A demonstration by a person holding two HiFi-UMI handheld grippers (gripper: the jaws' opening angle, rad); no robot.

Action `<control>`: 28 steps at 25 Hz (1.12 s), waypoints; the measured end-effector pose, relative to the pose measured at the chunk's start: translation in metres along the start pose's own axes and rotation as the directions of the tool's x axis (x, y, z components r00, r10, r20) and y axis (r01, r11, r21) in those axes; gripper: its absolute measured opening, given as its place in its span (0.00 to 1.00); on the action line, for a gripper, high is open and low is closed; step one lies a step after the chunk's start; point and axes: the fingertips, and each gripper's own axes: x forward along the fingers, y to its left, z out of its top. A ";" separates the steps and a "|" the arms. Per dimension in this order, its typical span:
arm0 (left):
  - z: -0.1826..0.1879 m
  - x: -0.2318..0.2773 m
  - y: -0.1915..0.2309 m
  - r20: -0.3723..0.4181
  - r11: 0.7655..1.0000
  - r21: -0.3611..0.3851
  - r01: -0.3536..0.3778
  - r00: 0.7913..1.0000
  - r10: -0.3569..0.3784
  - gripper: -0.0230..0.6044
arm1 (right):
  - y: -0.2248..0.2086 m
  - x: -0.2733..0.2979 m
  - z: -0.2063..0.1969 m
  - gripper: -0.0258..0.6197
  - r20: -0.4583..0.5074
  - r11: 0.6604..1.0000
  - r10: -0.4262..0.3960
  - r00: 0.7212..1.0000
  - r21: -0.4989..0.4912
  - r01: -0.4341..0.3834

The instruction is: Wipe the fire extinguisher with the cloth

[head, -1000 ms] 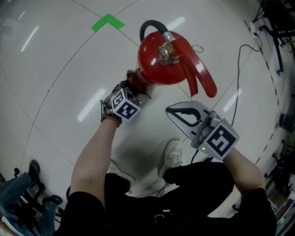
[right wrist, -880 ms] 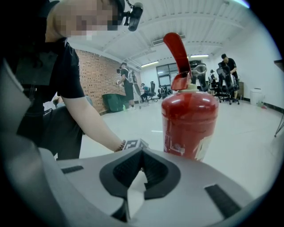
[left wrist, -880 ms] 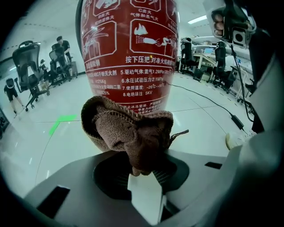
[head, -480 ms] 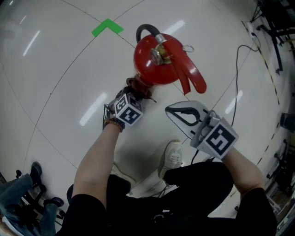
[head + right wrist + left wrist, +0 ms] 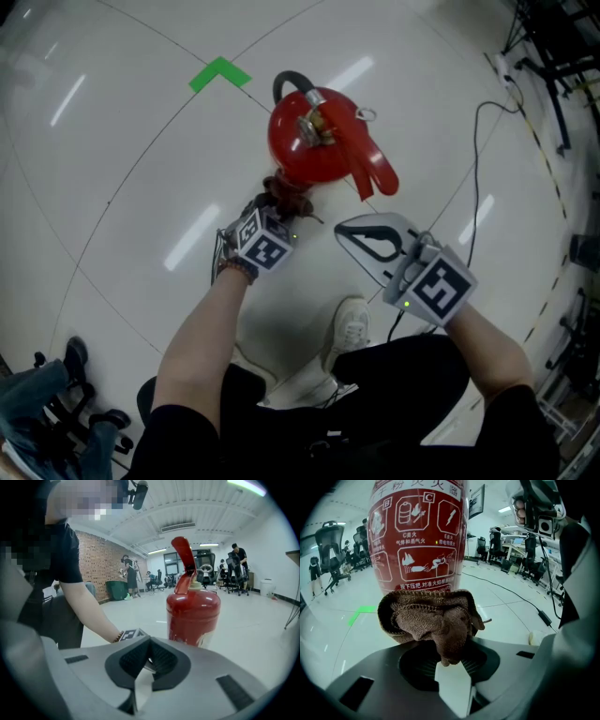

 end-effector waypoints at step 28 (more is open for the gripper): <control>0.026 -0.114 0.072 0.060 0.963 0.238 -0.128 0.991 0.117 0.21 | 0.001 0.010 0.003 0.04 -0.036 1.000 -0.016 0.999 -0.016 0.016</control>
